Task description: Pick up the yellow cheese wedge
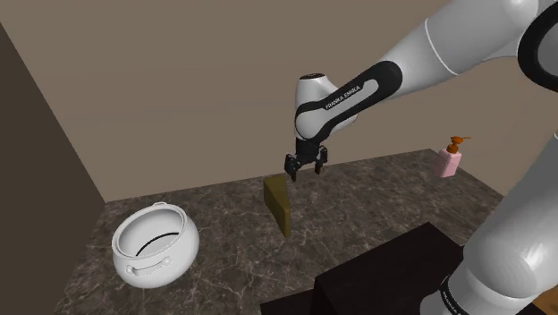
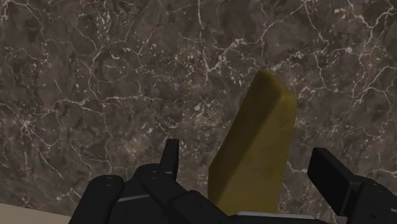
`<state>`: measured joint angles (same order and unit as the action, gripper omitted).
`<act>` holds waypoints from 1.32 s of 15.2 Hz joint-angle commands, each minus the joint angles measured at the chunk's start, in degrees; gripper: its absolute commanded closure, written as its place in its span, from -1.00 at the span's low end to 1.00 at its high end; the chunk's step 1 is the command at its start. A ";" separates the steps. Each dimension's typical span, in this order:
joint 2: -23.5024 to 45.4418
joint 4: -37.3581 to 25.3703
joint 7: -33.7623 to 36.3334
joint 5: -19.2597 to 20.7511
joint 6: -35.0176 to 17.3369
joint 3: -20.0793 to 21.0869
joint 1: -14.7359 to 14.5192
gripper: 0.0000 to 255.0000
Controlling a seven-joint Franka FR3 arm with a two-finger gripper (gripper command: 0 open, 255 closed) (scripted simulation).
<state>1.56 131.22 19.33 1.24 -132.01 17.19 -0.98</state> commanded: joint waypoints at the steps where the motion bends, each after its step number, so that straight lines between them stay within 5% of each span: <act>1: 4.94 -2.78 2.01 1.94 -1.78 0.24 -0.42 -1.00; 10: 25.46 -16.57 9.21 9.27 -6.78 -1.78 -5.08 -1.00; 20: 30.06 -16.96 10.31 10.96 -10.91 -3.10 -6.06 -1.00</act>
<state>31.48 114.31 29.56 12.14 -142.80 14.12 -6.97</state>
